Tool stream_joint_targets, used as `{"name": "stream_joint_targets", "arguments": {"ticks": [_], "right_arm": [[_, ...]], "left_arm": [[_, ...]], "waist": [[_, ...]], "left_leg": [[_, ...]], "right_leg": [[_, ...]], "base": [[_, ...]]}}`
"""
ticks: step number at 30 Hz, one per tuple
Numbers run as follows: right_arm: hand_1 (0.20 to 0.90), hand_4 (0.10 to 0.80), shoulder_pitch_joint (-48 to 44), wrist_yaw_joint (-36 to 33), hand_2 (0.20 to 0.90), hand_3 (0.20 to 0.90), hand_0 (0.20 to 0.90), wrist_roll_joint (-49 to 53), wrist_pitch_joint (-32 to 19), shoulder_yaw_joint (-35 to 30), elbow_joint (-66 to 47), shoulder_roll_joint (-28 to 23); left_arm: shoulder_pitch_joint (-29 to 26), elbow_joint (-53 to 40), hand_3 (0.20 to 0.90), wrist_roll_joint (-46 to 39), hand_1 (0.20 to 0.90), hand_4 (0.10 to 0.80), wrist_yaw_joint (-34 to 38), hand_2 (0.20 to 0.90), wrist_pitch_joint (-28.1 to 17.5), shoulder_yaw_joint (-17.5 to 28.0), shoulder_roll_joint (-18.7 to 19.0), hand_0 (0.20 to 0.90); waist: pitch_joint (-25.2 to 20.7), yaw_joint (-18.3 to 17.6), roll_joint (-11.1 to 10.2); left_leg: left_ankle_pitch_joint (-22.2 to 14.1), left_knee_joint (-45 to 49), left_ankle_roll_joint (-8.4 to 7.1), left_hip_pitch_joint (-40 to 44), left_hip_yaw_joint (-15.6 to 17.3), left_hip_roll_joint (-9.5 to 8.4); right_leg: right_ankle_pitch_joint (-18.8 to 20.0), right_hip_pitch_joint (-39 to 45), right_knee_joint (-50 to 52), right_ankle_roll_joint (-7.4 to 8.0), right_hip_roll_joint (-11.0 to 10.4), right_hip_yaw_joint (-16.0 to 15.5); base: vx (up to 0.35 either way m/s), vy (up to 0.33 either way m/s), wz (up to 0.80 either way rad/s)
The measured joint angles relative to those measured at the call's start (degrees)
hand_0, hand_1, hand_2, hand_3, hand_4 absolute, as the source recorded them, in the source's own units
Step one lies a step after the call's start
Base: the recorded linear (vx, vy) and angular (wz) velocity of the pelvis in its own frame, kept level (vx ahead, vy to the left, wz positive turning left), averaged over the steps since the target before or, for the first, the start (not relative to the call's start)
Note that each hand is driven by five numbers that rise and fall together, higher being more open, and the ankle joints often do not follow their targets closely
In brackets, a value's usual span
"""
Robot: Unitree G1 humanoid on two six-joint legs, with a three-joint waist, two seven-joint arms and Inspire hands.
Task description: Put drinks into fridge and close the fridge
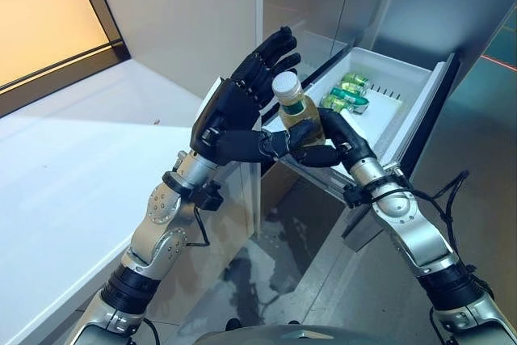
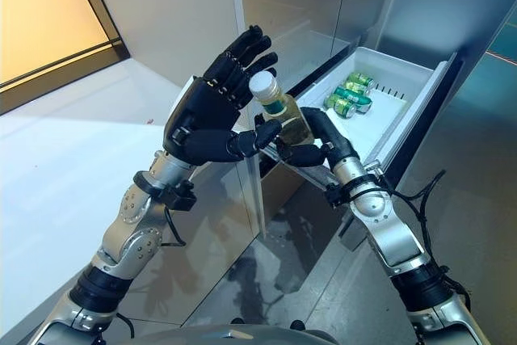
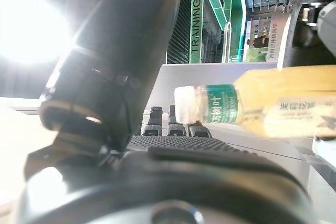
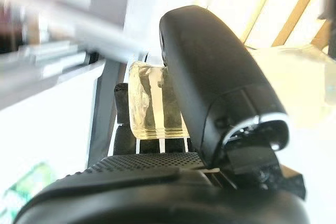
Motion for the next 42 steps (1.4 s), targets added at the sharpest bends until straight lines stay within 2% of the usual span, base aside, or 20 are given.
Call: {"name": "stream_joint_targets", "arguments": {"ticks": [9, 13, 16, 18, 19, 22, 24, 26, 30, 34, 40, 42], "right_arm": [[0.3, 0.1, -0.07, -0.62, 0.3, 0.2, 0.3, -5.36, -1.7, 1.04, 10.02, -3.52], [0.3, 0.1, -4.9, -0.77, 0.3, 0.2, 0.3, -5.93, -3.04, 6.86, 18.71, -8.11], [0.3, 0.1, -8.65, -0.77, 0.3, 0.2, 0.3, -5.93, -5.68, 9.24, 26.77, -9.76], [0.3, 0.1, -12.83, -1.33, 0.3, 0.2, 0.3, -3.73, -6.13, 9.47, 33.74, -10.08], [0.3, 0.1, -16.97, -3.74, 0.3, 0.2, 0.3, -1.93, -5.85, 9.19, 39.62, -10.11], [0.3, 0.1, -23.96, -8.36, 0.3, 0.2, 0.3, -0.88, -4.59, 6.84, 49.17, -11.32], [0.3, 0.1, -25.78, -9.9, 0.3, 0.2, 0.3, -1.05, -4.08, 5.48, 51.07, -13.04], [0.3, 0.1, -26.95, -10.93, 0.3, 0.2, 0.3, -2.31, -3.99, 4.06, 52.58, -16.21], [0.3, 0.1, -28.24, -10.94, 0.3, 0.2, 0.3, -5.78, -3.68, 4.06, 54.52, -19.19], [0.3, 0.1, -28.42, -10.23, 0.3, 0.2, 0.3, -6.85, -3.69, 4.36, 54.99, -19.24], [0.3, 0.1, -28.63, -5.84, 0.3, 0.2, 0.3, -8.2, -2.59, 4.45, 55.92, -19.24], [0.3, 0.1, -29.74, -3.0, 0.3, 0.2, 0.3, -7.94, -1.55, 5.03, 57.96, -19.24]], "left_arm": [[-0.04, 5.16, 0.9, 0.56, 0.9, 0.8, -5.25, 0.9, 9.75, 0.56, 0.26, 0.9], [-0.08, 10.67, 0.9, 0.56, 0.9, 0.8, -6.3, 0.9, 12.04, -0.75, 0.7, 0.9], [0.12, 14.33, 0.9, 0.55, 0.9, 0.8, -6.62, 0.9, 12.98, -2.41, 0.94, 0.9], [0.65, 16.75, 0.9, 0.48, 0.9, 0.8, -8.88, 0.9, 13.12, -4.15, 2.81, 0.9], [1.31, 16.9, 0.9, 0.58, 0.9, 0.8, -11.05, 0.9, 13.31, -7.29, 4.87, 0.9], [5.43, 20.33, 0.9, 1.07, 0.9, 0.8, -11.58, 0.9, 12.9, -13.75, 5.69, 0.9], [7.95, 23.2, 0.9, 1.08, 0.9, 0.8, -9.8, 0.9, 12.9, -14.82, 5.46, 0.9], [10.0, 27.61, 0.9, 1.09, 0.9, 0.8, -7.79, 0.9, 11.68, -14.52, 5.45, 0.9], [11.07, 29.27, 0.9, 1.12, 0.9, 0.8, -7.32, 0.9, 8.87, -12.81, 5.71, 0.9], [10.92, 29.06, 0.9, 1.15, 0.9, 0.8, -7.46, 0.9, 6.18, -12.76, 5.55, 0.9], [10.96, 29.2, 0.9, 2.37, 0.9, 0.8, -7.59, 0.9, 6.93, -13.18, 5.65, 0.9], [10.97, 29.88, 0.9, 4.43, 0.9, 0.8, -7.51, 0.9, 7.04, -13.58, 5.75, 0.9]], "waist": [[0.48, 2.33, 0.79], [0.57, 3.1, 0.83], [0.87, 4.22, 0.85], [1.4, 4.72, 1.04], [1.65, 5.47, 1.41], [1.93, 6.33, 1.65], [2.23, 7.28, 1.44], [2.32, 7.65, 1.3], [2.36, 8.12, 1.26], [2.38, 8.33, 1.25], [2.88, 8.18, 0.63], [2.98, 8.14, 0.47]], "left_leg": [[0.19, -0.2, 0.01, -0.62, -1.95, -0.16], [0.73, -0.17, 0.01, -1.33, -3.76, -0.42], [1.11, -0.23, 0.02, -1.58, -5.2, -0.61], [1.32, -0.28, 0.11, -1.61, -6.16, -0.9], [1.35, -0.29, 0.15, -1.69, -6.31, -1.12], [1.63, -0.29, 0.28, -2.25, -7.48, -1.5], [1.85, -0.28, 0.41, -2.36, -7.79, -1.51], [2.07, -0.19, 0.3, -2.86, -8.99, -1.55], [2.58, -0.01, 0.27, -3.24, -10.43, -1.74], [2.87, -0.24, 0.38, -3.28, -10.6, -1.98], [2.76, -0.29, 0.12, -3.42, -10.52, -2.0], [3.0, -0.28, 0.47, -3.42, -10.51, -2.03]], "right_leg": [[-0.02, 0.46, 0.0, 0.01, -0.2, -2.42], [-0.02, 0.46, -0.01, 0.02, -0.42, -4.26], [-0.06, 0.98, -0.02, 0.04, -0.52, -5.68], [-0.24, 1.43, -0.03, 0.22, -0.7, -6.39], [-0.3, 1.46, -0.03, 0.31, -0.88, -6.53], [-0.4, 1.44, -0.03, 0.5, -1.19, -7.77], [-0.4, 1.47, -0.02, 0.5, -1.17, -8.14], [-0.41, 1.42, -0.02, 0.49, -1.15, -9.29], [-0.41, 1.42, -0.02, 0.5, -1.2, -10.54], [-0.47, 1.48, -0.03, 0.59, -1.39, -10.58], [-0.48, 1.62, -0.03, 0.64, -1.41, -10.52], [-0.47, 1.61, -0.03, 0.64, -1.44, -10.5]], "base": [[0.027, 0.024, 0.12], [0.035, 0.022, 0.23], [0.069, 0.018, 0.25], [0.071, 0.015, 0.26], [0.061, 0.012, 0.13], [0.054, 0.0, 0.21], [0.033, -0.023, 0.13], [0.024, -0.028, 0.24], [0.012, -0.015, 0.2], [0.014, 0.0, 0.05], [0.028, -0.01, 0.0], [0.053, -0.031, 0.0]]}}
